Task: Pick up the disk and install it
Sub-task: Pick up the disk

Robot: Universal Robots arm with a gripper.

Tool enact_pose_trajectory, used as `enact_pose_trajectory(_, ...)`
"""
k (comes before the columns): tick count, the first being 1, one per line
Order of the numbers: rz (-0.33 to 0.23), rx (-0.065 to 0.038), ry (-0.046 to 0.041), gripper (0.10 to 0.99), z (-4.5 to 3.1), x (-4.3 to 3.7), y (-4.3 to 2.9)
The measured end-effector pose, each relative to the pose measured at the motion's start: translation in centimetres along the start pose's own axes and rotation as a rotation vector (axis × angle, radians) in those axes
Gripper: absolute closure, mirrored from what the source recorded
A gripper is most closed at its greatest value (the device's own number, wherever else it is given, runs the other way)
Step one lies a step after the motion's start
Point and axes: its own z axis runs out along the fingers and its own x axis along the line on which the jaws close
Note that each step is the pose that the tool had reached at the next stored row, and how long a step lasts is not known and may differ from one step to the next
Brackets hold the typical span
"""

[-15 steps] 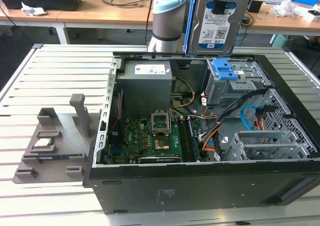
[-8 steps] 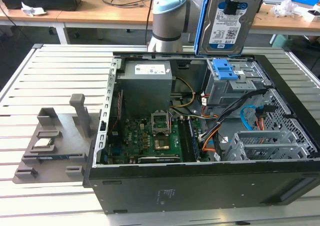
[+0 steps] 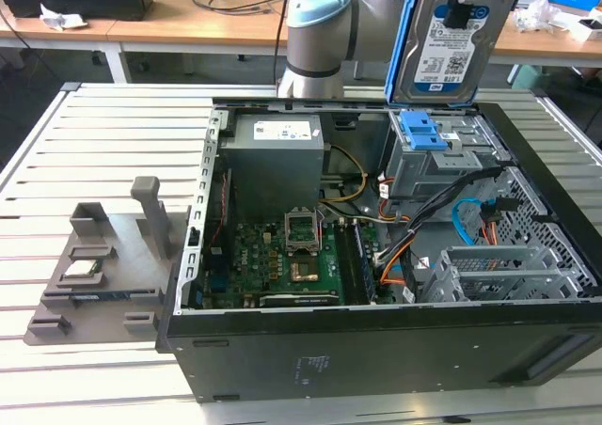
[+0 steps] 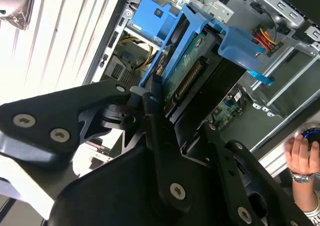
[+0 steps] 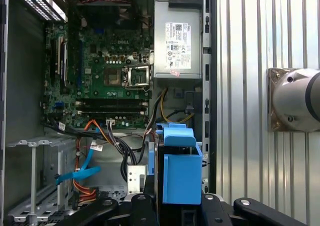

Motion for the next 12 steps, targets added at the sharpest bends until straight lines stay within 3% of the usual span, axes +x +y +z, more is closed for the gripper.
enact_pose_trajectory(9,0.000,0.000,0.0002,0.729,-0.02,0.12,-0.11)
enact_pose_trajectory(12,0.000,0.000,0.0002,0.729,-0.03,0.99,-0.11)
